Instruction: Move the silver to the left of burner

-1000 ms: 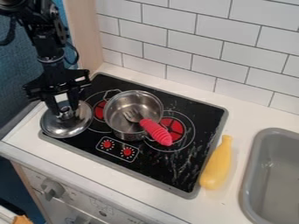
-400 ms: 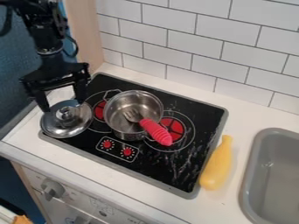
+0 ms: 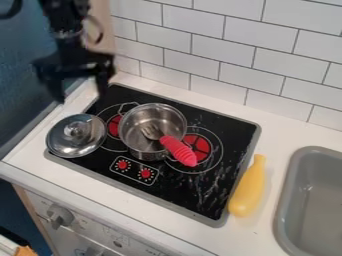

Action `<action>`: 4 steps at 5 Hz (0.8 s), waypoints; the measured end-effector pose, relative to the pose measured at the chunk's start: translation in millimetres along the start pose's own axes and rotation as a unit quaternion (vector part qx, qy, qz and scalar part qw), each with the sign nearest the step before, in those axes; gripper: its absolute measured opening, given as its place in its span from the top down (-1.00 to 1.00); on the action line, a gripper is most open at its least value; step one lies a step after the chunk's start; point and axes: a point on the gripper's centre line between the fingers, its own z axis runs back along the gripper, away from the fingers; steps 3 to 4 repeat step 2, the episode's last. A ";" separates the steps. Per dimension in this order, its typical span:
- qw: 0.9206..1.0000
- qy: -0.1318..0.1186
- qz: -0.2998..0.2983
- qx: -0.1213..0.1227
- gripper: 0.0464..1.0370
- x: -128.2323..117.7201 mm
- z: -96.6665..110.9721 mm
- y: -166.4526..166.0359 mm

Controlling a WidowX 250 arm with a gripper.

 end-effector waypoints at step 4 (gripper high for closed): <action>0.988 -0.062 -0.130 -0.063 -0.93 28.3 18.5 -59.9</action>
